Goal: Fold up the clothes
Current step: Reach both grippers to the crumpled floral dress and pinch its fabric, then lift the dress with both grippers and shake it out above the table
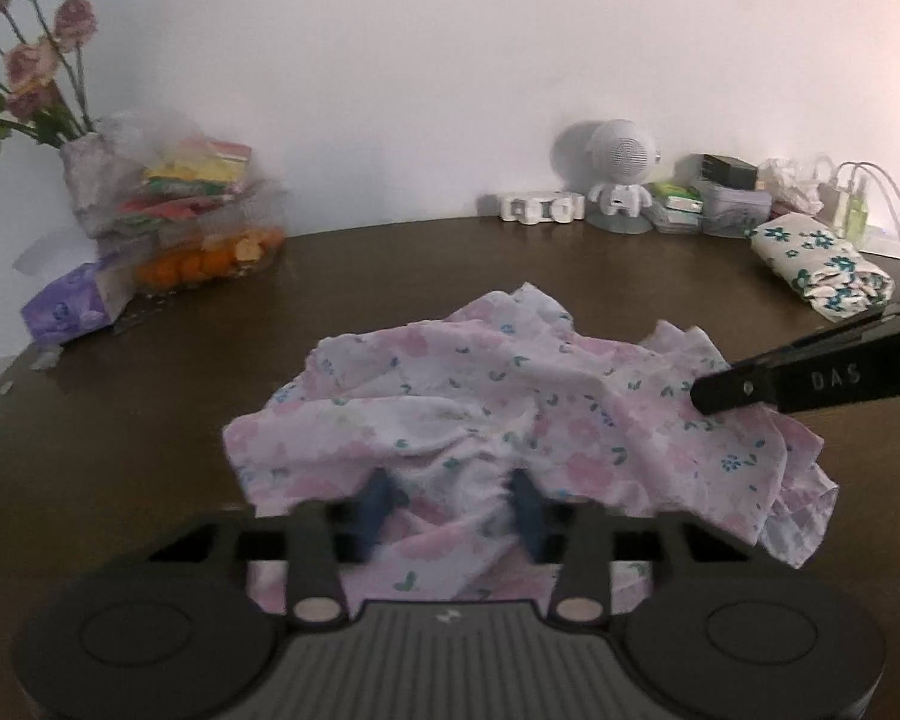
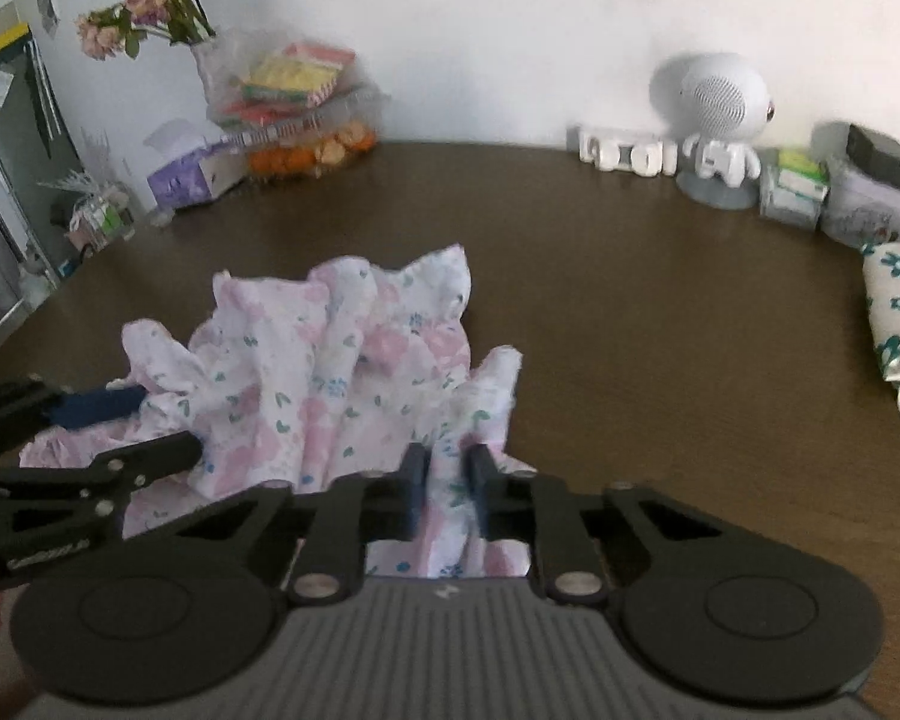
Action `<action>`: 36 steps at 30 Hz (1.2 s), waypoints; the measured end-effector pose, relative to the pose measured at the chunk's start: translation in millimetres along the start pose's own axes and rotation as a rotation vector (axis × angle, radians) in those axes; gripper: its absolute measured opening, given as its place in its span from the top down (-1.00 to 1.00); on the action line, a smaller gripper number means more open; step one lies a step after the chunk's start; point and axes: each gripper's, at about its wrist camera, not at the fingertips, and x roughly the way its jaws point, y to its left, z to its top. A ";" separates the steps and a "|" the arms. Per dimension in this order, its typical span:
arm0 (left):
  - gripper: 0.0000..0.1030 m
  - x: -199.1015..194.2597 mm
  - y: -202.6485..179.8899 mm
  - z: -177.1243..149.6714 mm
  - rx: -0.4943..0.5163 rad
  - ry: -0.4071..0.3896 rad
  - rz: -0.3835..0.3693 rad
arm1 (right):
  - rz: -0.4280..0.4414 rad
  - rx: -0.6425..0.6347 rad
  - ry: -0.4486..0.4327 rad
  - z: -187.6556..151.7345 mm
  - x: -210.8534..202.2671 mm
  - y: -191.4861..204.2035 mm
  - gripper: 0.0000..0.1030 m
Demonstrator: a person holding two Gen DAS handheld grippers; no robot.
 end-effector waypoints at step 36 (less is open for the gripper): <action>0.91 -178.5 -129.4 -112.3 0.047 -0.006 -0.446 | -0.203 0.247 -0.122 -264.1 -330.3 -153.2 0.94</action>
